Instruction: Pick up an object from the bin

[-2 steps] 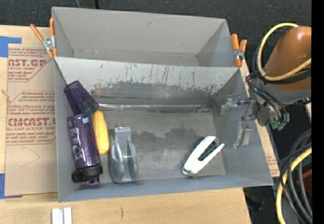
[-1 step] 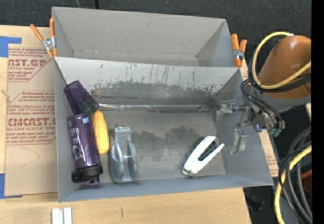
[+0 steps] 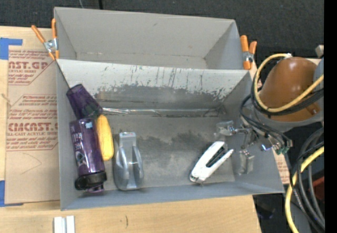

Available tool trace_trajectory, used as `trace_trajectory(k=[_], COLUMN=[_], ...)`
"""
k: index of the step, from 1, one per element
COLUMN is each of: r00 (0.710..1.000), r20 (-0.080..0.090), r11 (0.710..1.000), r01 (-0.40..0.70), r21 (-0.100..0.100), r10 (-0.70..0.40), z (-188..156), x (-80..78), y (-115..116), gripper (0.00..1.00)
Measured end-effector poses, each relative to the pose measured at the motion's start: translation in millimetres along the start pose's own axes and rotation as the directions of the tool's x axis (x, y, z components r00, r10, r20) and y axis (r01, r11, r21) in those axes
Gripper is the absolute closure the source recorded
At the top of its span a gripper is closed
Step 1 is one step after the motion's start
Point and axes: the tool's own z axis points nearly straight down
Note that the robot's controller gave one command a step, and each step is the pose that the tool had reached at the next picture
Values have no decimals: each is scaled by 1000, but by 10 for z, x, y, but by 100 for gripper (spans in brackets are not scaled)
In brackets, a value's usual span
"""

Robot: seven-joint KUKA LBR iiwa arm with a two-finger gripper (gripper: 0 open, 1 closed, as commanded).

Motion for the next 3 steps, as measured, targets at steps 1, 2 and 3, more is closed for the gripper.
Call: trace_trajectory(k=[1,2,3], r00=[990,961,961], r20=[9,7,7], r11=[990,961,961], r01=[142,278,278], r21=[9,3,3], r10=[-142,-278,-278], z=[468,744,744], x=[-104,-36,-36], y=[22,307,308], gripper=[0,100,100])
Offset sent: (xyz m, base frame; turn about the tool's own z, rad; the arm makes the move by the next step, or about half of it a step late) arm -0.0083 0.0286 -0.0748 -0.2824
